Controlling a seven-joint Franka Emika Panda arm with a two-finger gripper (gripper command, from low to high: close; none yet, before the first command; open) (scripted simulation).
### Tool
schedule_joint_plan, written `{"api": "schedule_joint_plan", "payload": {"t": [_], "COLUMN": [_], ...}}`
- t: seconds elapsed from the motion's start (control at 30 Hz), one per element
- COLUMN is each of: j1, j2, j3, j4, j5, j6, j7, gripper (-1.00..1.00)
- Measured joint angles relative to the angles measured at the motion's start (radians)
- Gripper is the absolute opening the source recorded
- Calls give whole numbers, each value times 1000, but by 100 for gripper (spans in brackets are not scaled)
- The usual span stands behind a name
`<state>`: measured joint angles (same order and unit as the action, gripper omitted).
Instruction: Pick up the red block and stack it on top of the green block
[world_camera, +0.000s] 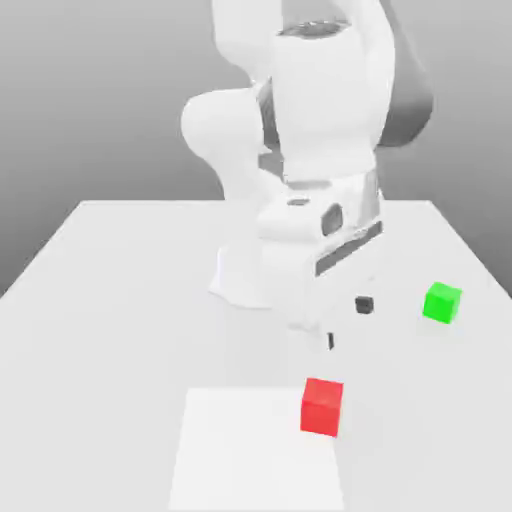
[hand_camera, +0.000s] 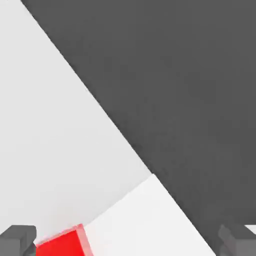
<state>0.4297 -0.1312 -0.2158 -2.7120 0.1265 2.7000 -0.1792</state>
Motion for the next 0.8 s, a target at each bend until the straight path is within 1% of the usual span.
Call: {"api": "schedule_joint_plan", "payload": {"t": [0.07,0.17,0.23,0.43,0.6,0.63,0.8], "j1": [8,15,18,8,-42,-53,-53], "j2": [48,110,144,252,353,370,370], "j3": [7,11,11,36,104,118,118], "j4": [-36,-81,-83,-65,-55,-54,-54], "j5": [-33,-109,-113,-47,27,37,36], "j6": [36,87,116,207,291,304,301], "j7": [-51,-97,-114,-171,-223,-230,-229], "gripper": [0,0,0,0,0,-100,-100]}}
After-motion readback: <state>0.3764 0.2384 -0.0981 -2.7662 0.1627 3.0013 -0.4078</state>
